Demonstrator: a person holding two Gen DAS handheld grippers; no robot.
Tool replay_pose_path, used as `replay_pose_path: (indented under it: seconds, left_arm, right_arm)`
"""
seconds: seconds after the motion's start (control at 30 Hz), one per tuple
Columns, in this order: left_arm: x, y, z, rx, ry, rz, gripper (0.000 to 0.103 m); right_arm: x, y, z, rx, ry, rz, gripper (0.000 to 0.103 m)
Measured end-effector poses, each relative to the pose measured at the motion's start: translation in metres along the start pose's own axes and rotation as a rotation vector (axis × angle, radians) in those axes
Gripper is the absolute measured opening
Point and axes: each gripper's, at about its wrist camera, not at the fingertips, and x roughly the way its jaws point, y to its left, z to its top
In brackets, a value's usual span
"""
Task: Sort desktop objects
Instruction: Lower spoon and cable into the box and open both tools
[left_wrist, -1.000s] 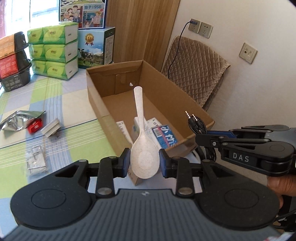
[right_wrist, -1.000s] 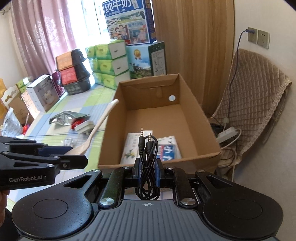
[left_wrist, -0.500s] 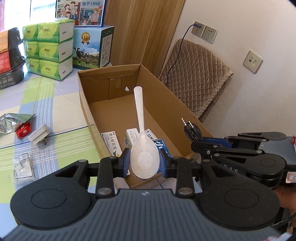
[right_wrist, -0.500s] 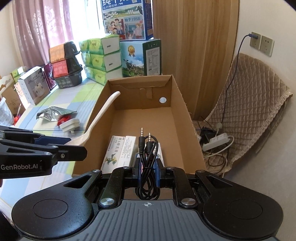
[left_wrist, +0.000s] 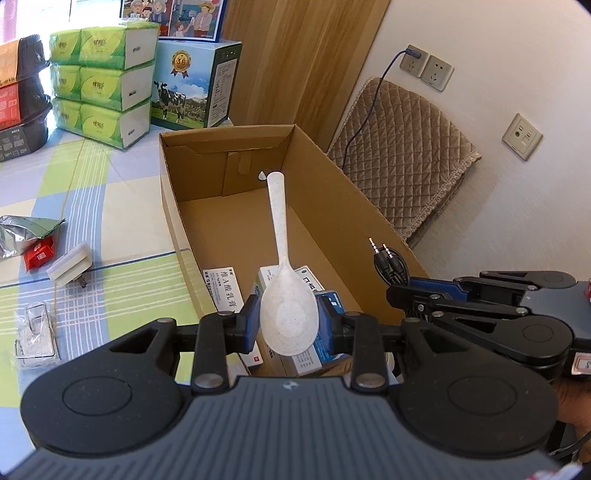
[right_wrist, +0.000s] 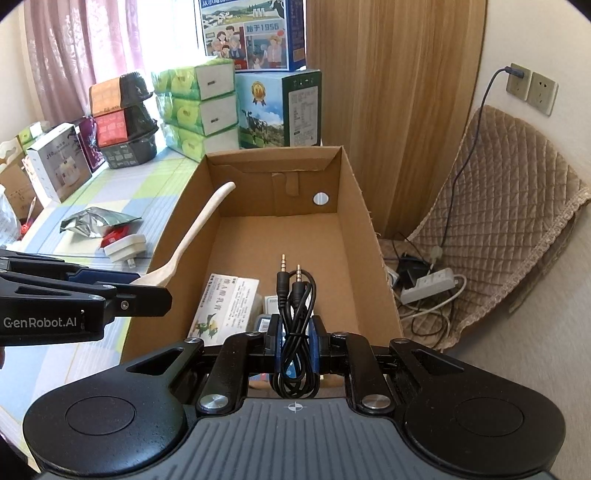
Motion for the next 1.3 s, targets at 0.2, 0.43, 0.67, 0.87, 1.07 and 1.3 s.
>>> replay_pose_path:
  seconds: [0.2,0.43,0.67,0.87,1.07,1.3]
  left_arm:
    - [0.007,0.004,0.003,-0.014,0.004,0.005,0.027]
    - [0.015,0.007,0.005,-0.025,0.011,0.011,0.028]
    - [0.021,0.009,0.006,-0.028,0.015,0.013,0.028]
    - [0.025,0.009,0.007,-0.028,0.015,0.018,0.028]
    - [0.024,0.012,0.006,-0.036,0.021,0.021,0.027]
    - [0.014,0.018,0.007,-0.051,0.000,0.022,0.029]
  right_arm:
    - [0.008,-0.002,0.003,0.000,0.014,-0.002,0.011]
    - [0.014,-0.006,0.006,-0.001,0.020,-0.012,0.011]
    - [0.018,-0.007,0.009,-0.004,0.023,-0.018,0.011]
    - [0.020,-0.007,0.010,-0.009,0.025,-0.021,0.011]
    - [0.022,-0.008,0.011,-0.011,0.026,-0.021,0.011]
    - [0.025,-0.009,0.013,-0.011,0.026,-0.017,0.011]
